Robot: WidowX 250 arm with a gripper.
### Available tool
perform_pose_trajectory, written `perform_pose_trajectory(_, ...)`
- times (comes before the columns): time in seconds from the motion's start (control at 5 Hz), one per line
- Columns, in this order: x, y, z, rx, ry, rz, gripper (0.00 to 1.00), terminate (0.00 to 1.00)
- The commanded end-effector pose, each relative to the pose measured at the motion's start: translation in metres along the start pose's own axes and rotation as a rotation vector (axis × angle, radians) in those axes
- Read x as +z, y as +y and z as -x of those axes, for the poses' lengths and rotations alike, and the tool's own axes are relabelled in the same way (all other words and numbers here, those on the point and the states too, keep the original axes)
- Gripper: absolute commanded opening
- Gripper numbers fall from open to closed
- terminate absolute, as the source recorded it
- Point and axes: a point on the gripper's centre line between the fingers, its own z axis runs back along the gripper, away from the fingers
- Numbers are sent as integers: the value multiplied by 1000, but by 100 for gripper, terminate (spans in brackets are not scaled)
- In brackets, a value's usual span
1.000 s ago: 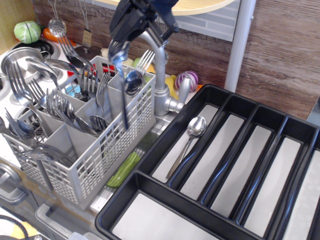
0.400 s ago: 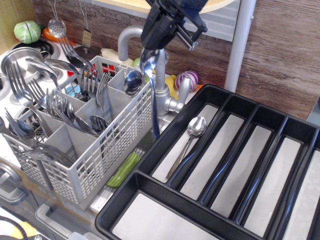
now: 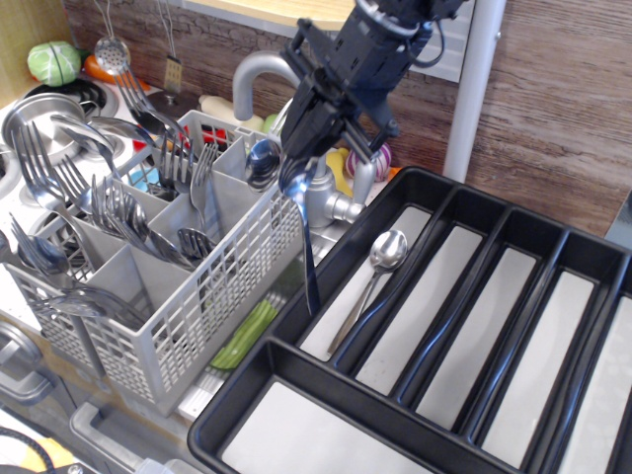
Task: Put small spoon from basket to tray
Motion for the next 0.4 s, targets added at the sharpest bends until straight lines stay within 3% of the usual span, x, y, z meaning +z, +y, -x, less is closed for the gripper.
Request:
perform_pose_trajectory(0.0, -9, 3, -8, 17, -44, 36, 0, 0)
perform_pose_trajectory(0.2, -30, -7, -27, -32, -106, 63, 0, 0)
